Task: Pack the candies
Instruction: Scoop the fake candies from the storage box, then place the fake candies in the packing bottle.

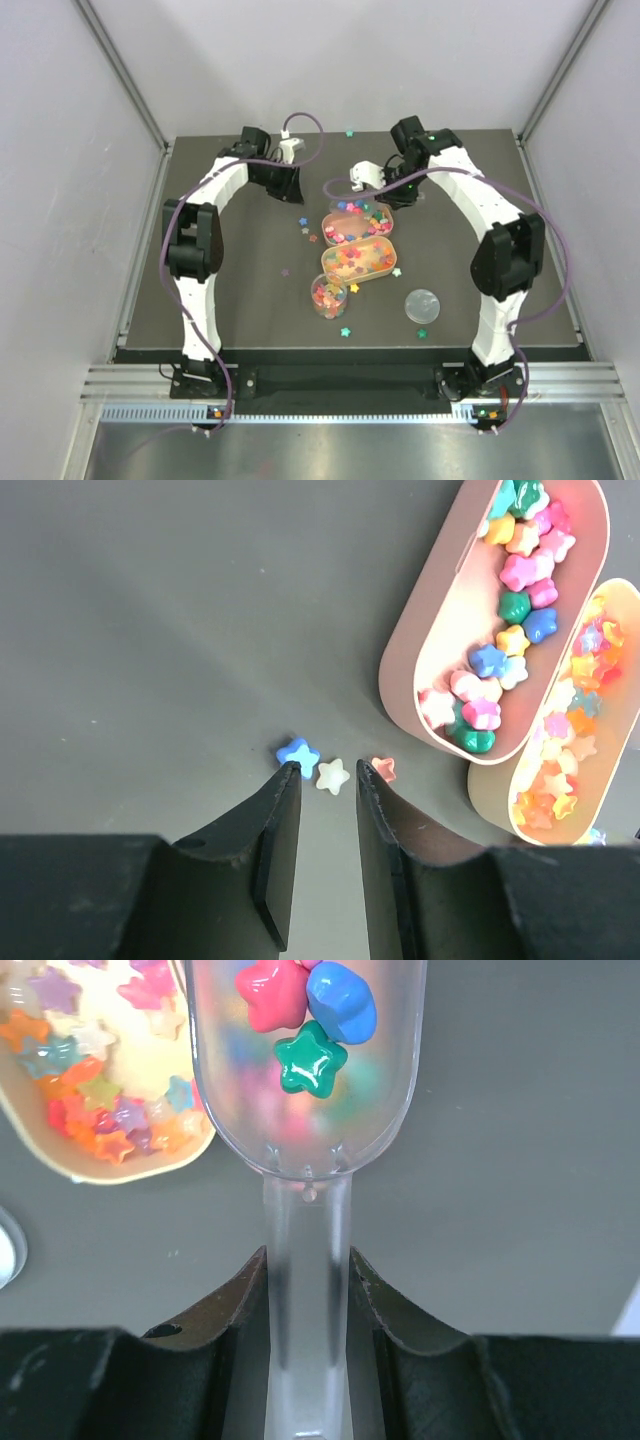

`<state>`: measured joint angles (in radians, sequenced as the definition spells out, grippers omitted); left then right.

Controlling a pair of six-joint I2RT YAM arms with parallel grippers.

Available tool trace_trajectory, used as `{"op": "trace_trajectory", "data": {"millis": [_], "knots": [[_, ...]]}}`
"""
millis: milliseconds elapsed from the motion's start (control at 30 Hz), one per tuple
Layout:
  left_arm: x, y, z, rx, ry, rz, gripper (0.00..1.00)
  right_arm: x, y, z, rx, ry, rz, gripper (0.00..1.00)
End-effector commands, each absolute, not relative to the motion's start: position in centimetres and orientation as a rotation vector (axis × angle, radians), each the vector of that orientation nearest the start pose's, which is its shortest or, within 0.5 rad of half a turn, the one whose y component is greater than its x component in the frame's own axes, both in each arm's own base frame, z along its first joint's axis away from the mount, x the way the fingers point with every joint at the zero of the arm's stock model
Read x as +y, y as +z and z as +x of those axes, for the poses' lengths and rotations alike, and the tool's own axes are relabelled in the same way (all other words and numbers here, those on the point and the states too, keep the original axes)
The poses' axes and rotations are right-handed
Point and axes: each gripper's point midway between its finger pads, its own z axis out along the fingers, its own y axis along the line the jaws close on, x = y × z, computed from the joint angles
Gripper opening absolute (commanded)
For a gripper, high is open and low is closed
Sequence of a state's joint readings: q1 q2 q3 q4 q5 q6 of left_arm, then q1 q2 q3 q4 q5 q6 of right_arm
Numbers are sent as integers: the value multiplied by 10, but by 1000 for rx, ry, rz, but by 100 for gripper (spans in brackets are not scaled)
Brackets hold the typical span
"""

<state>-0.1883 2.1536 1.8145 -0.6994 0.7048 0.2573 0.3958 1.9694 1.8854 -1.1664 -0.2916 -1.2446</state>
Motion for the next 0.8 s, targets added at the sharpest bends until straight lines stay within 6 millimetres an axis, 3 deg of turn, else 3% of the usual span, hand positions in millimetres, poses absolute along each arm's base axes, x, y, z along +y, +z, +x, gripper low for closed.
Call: {"op": "trace_trajectory", "data": {"millis": [0, 200, 233, 433, 633, 767], "knots": [[-197, 130, 462, 2249, -849, 817, 34, 184, 207, 371, 1729, 187, -1991, 0], [-191, 126, 458, 2259, -848, 805, 34, 189, 218, 316, 1603, 128, -2143, 0], [-191, 126, 456, 2260, -851, 804, 34, 186, 210, 306, 1608, 117, -2182, 0], [-189, 127, 450, 2254, -857, 781, 34, 203, 209, 257, 1512, 114, -2279, 0], [-186, 116, 441, 2279, -864, 771, 34, 210, 201, 236, 1457, -19, -2393, 0], [-186, 117, 439, 2269, -865, 768, 34, 206, 196, 238, 1469, -175, -2463, 0]]}}
